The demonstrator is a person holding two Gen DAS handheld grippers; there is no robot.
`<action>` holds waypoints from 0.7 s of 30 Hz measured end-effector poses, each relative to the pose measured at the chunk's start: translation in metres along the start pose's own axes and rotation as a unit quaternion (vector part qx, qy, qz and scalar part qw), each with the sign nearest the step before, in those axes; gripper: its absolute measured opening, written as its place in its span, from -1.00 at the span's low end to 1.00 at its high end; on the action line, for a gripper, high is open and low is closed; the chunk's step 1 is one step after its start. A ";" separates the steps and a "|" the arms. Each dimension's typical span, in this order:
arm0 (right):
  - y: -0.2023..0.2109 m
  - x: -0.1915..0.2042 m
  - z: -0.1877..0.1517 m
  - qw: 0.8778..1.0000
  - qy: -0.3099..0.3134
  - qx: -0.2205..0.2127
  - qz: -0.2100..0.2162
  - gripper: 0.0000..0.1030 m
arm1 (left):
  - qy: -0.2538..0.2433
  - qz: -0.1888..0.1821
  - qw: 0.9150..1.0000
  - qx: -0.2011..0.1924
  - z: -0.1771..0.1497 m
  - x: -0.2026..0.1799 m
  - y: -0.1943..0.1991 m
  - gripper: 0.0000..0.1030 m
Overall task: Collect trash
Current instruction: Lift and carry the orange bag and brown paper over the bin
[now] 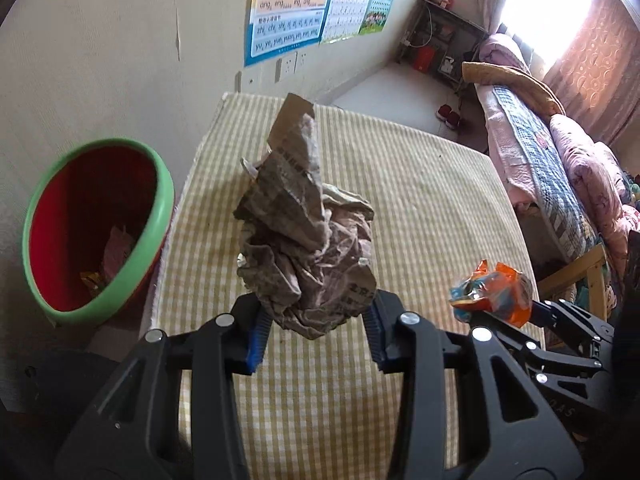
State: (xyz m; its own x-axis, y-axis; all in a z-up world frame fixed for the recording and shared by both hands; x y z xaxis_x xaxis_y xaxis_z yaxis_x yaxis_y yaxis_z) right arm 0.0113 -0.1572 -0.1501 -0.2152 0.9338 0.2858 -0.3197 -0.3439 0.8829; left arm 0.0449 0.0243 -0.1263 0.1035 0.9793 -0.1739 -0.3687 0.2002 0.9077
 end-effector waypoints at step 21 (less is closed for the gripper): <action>0.029 0.040 0.026 0.999 0.022 -0.039 0.028 0.06 | 0.010 0.030 0.998 -0.050 0.003 0.012 0.037 -0.25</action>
State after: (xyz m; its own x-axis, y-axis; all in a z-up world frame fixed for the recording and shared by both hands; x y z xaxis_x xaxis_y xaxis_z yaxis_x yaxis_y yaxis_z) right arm 0.0175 -0.1272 -0.1038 -0.2751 0.9083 0.3151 -0.3766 -0.4034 0.8339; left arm 0.0350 0.0432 -0.0939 0.0599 0.9898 -0.1294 -0.4635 0.1423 0.8746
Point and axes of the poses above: each gripper's, at about its wrist camera, not at the fingertips, and y roughly against the way its jaws point, x to its left, z to its top, the point moved 1 cm from there along -y, roughly the way its jaws point, and after that the axes turned 12 degrees about x, right-handed, at the moved point
